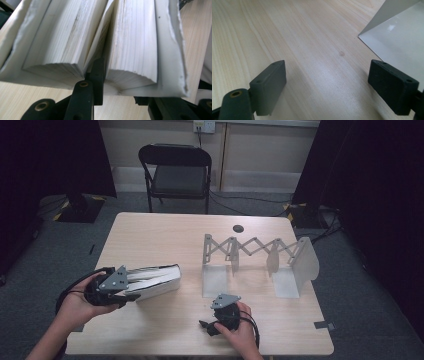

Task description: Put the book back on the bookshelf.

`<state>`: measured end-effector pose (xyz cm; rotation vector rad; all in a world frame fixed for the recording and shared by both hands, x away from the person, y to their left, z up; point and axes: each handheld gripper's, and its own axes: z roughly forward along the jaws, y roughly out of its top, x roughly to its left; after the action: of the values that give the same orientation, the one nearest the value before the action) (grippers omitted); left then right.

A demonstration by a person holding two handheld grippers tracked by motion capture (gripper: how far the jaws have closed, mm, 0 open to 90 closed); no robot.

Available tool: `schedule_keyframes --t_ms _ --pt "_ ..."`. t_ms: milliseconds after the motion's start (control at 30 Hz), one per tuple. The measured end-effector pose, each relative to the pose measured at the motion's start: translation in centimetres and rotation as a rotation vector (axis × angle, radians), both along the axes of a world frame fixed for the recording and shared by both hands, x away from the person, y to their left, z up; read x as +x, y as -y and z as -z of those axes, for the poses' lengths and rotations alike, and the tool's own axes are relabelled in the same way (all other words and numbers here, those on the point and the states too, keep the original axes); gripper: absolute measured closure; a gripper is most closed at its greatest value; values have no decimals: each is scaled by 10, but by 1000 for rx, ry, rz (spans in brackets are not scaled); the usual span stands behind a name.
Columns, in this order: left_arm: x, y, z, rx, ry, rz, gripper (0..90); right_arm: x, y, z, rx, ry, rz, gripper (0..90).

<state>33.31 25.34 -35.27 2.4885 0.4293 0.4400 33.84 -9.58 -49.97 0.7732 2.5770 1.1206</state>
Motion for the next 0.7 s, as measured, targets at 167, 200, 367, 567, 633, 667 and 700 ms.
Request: schedule_keyframes --t_ms 167,200,367,567,633,667,700 --pt "1 3 -3 36 -2 -1 687 0 0 0 0 0 0 143" --pt "2 3 -4 39 -8 1 687 0 0 0 0 0 0 142" --pt "4 4 -5 45 -24 19 687 0 0 0 0 0 0 143" --pt "4 1 -6 50 -30 58 684 0 0 0 2 -1 -2 143" --pt "3 0 -6 45 -38 63 681 0 0 0 2 -2 -2 143" --pt "3 0 -6 45 -38 63 681 0 0 0 2 -2 -2 143" --pt "1 -2 -7 42 -49 67 681 0 0 0 2 0 -2 143"
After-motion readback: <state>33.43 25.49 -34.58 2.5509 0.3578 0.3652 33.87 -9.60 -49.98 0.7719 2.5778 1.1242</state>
